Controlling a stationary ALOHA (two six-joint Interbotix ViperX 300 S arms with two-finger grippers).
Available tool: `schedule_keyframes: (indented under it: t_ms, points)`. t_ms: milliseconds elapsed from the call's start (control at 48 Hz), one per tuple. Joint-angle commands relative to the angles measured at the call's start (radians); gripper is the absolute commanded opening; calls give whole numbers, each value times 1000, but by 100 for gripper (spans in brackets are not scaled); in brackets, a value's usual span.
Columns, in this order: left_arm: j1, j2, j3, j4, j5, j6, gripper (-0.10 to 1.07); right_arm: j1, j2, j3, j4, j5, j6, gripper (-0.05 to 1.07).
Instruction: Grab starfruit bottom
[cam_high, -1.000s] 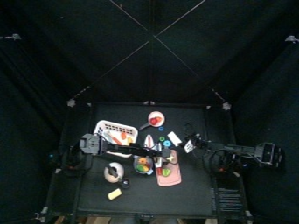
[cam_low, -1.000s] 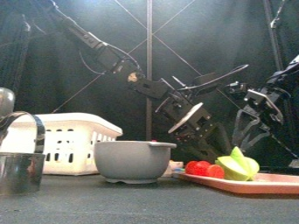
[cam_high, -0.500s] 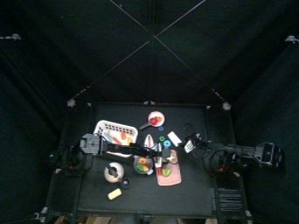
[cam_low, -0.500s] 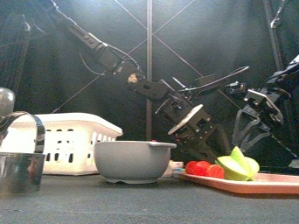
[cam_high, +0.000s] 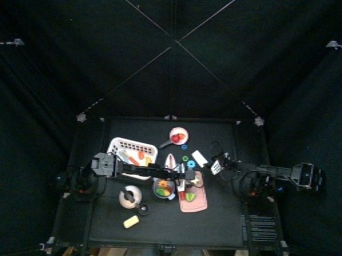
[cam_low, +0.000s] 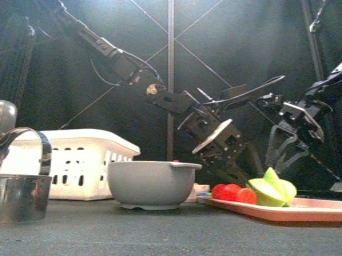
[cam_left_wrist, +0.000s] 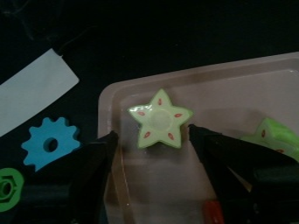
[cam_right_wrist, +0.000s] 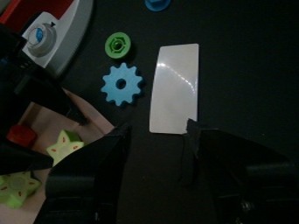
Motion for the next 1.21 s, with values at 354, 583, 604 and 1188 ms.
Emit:
schedule_keyframes:
  t_ms: [354, 583, 604, 1188]
  points:
    - [-2, -26, -31, 2, -3, -3, 69, 2, -6, -9, -2, -3, -2, 88]
    - [-14, -55, -26, 0, -3, -3, 69, 2, -5, -8, -2, -3, -2, 88]
    - [-15, -58, -26, 0, -3, -3, 69, 0, -5, -6, -2, -3, -2, 88]
    - [-25, -75, -23, 0, 0, -5, 69, 0, -5, -6, -2, -3, -2, 88]
